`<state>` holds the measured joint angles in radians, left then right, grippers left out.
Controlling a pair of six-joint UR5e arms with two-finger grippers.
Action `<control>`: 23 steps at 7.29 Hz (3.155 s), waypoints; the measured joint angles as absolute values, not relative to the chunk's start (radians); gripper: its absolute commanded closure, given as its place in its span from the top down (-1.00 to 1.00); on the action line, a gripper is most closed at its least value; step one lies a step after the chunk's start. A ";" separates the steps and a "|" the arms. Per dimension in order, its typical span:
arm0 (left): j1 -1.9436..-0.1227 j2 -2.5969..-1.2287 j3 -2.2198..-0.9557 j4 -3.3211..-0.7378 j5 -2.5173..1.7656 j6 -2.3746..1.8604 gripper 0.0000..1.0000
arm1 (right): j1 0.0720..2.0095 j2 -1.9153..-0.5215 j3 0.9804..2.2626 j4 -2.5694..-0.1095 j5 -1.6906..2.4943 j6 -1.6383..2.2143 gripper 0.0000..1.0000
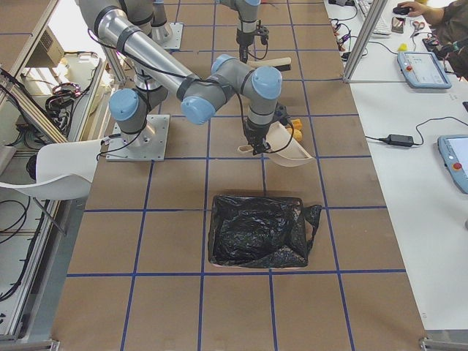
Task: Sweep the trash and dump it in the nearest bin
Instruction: 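Move the brush in the left gripper behind the bread pieces, then sweep the bread pieces with the left gripper's brush into the dustpan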
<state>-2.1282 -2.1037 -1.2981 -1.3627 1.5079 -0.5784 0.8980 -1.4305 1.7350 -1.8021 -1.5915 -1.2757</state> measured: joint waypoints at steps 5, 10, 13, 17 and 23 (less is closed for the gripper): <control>-2.148 -2.257 -1.112 -1.396 1.490 -0.467 -1.00 | 0.842 -1.354 1.768 -1.814 -1.607 -1.547 -0.62; -2.191 -2.481 -0.822 -1.517 1.469 -0.485 -1.00 | 0.849 -1.294 1.764 -1.881 -1.601 -1.700 -0.60; -2.210 -2.519 -0.803 -1.491 1.474 -0.452 -1.00 | 0.859 -1.270 1.765 -1.954 -1.598 -1.734 -0.58; -2.267 -2.558 -0.786 -1.453 1.479 -0.367 -1.00 | 0.892 -1.220 1.763 -2.041 -1.591 -1.762 -0.58; -2.422 -2.589 -0.712 -1.417 1.521 -0.261 -1.00 | 0.905 -1.212 1.761 -2.048 -1.577 -1.765 -0.58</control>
